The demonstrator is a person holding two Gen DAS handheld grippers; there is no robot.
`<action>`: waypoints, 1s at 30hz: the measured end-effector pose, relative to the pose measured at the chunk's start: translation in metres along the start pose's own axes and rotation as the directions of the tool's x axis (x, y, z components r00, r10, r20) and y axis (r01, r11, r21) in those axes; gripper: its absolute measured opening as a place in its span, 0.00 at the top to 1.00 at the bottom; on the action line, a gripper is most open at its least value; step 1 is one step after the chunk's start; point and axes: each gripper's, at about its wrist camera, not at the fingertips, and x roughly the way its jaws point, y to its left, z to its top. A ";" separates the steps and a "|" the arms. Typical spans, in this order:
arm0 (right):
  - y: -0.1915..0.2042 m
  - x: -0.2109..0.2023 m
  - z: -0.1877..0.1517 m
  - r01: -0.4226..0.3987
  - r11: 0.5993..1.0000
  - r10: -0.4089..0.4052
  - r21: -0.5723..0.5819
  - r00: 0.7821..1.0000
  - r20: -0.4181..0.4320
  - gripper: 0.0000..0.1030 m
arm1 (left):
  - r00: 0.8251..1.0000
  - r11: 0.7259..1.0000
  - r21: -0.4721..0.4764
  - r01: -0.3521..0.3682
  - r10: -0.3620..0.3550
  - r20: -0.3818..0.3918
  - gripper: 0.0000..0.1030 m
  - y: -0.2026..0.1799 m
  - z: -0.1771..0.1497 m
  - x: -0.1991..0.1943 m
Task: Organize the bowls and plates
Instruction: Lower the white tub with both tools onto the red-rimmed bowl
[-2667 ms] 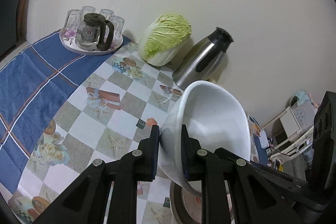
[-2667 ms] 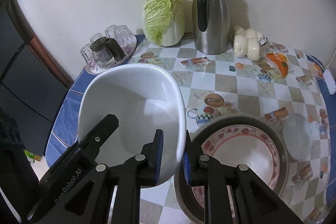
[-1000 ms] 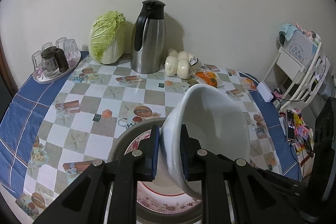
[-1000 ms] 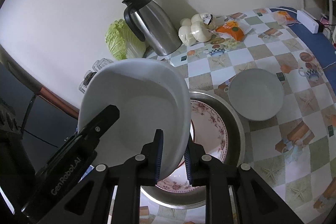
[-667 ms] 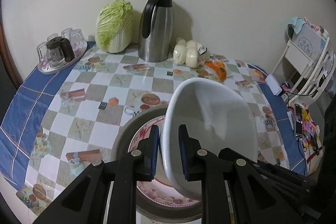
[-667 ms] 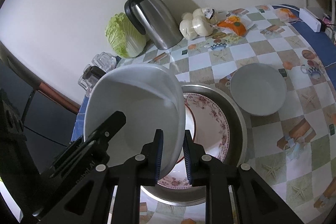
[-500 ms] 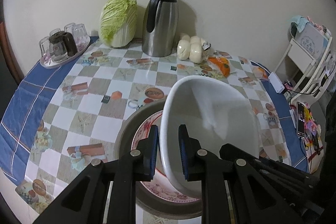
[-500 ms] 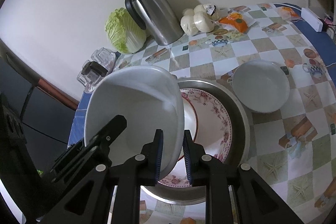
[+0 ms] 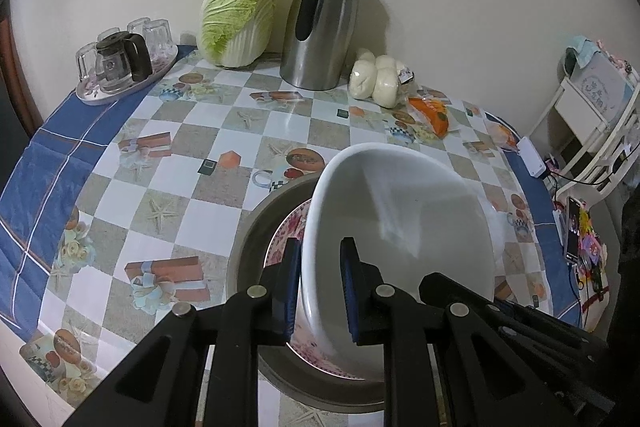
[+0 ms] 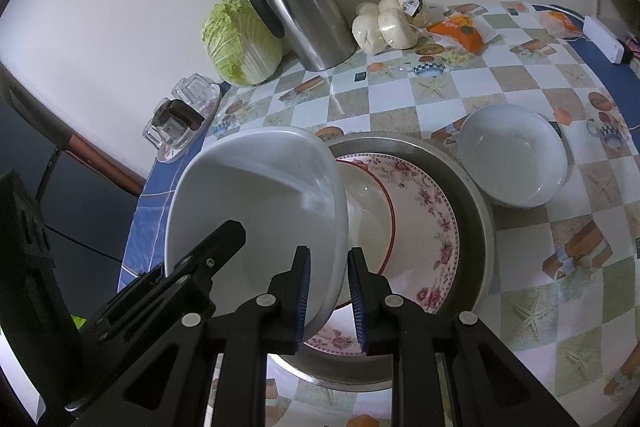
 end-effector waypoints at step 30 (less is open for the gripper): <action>-0.011 0.014 0.005 0.044 0.999 -0.044 0.023 0.999 0.001 0.77 | 0.996 0.999 -0.018 0.045 -0.046 -0.079 0.81 0.004 -0.004 0.034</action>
